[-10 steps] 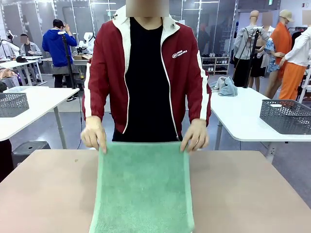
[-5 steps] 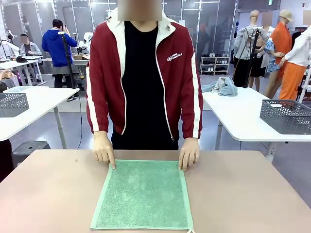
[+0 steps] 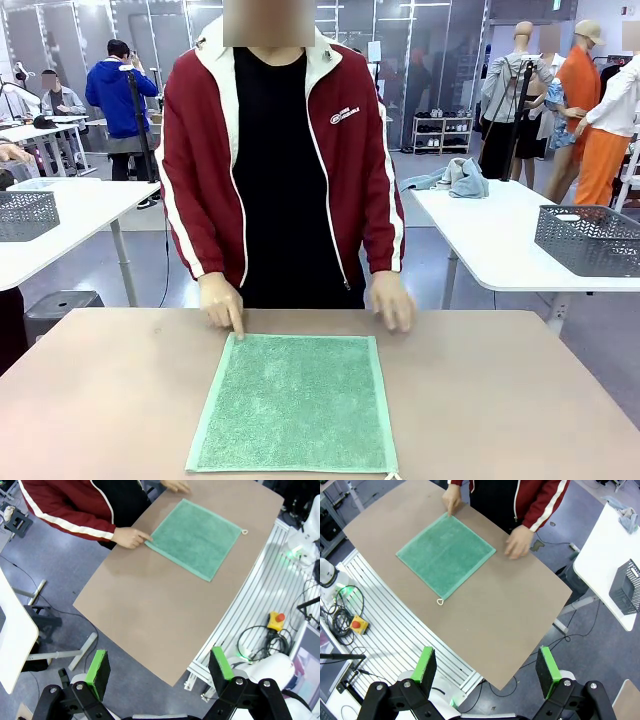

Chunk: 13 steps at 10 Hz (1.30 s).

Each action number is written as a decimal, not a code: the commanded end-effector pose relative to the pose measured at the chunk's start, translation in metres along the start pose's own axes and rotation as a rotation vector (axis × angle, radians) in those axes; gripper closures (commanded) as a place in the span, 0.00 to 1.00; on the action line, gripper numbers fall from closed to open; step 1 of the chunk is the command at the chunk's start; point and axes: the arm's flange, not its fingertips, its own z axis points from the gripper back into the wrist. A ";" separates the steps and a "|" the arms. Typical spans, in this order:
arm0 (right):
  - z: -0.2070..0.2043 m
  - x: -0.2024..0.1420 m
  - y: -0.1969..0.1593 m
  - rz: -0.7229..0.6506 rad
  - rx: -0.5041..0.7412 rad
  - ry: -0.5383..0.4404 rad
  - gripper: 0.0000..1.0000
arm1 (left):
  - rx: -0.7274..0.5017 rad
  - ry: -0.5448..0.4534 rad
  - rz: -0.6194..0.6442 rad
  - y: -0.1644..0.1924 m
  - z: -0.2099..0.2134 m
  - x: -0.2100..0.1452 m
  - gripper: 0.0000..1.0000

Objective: Fold the towels and place them in the basket.
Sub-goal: When a person lays out a Towel with hook on the table, fold it in half twice.

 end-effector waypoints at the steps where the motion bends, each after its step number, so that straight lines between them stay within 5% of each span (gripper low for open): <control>1: -0.001 0.001 0.000 0.005 0.007 -0.004 0.00 | -0.010 -0.010 -0.016 -0.001 0.000 0.002 0.00; 2: 0.000 0.000 0.000 0.000 0.000 0.000 0.00 | 0.000 0.000 0.000 0.000 0.000 0.000 0.00; 5: -0.036 0.036 0.013 0.167 0.058 0.122 0.00 | -0.041 0.144 -0.206 -0.002 -0.036 0.061 0.00; 8: -0.108 0.074 0.050 0.363 0.170 0.270 0.00 | -0.163 0.304 -0.445 -0.026 -0.110 0.123 0.00; 13: -0.219 0.095 0.105 0.607 0.292 0.439 0.00 | -0.210 0.394 -0.779 -0.093 -0.214 0.155 0.00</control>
